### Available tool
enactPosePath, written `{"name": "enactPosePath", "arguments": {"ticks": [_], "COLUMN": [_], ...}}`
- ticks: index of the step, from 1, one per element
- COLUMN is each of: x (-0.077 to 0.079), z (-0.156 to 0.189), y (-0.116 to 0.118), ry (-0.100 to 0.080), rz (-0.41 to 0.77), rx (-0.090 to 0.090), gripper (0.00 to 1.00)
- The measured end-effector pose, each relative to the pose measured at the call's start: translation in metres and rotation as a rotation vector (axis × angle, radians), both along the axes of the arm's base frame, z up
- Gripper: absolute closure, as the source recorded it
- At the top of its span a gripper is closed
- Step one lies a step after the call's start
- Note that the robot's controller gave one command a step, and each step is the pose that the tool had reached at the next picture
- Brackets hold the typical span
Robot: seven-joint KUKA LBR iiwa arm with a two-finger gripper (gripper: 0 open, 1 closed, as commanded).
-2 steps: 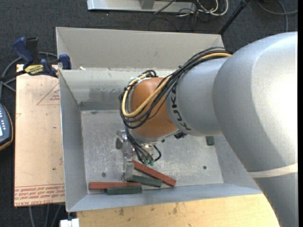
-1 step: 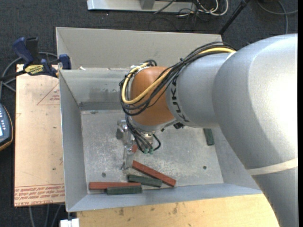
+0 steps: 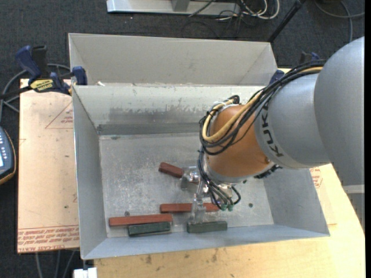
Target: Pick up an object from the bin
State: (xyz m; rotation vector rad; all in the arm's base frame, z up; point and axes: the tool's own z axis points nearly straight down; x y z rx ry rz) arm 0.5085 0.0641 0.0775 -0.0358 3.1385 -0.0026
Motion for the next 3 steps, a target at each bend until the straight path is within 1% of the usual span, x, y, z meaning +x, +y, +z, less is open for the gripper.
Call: {"name": "enactPosePath", "arguments": {"ticks": [1, 2, 3], "x": [0.0, 0.034, 0.03], "z": [-0.001, 0.099, 0.152], "y": [0.005, -0.011, -0.012], "ry": [0.002, -0.008, -0.006], "rz": [0.008, -0.013, -0.046], "rx": [0.003, 0.003, 0.004], "gripper": [1.0, 1.0, 1.0]}}
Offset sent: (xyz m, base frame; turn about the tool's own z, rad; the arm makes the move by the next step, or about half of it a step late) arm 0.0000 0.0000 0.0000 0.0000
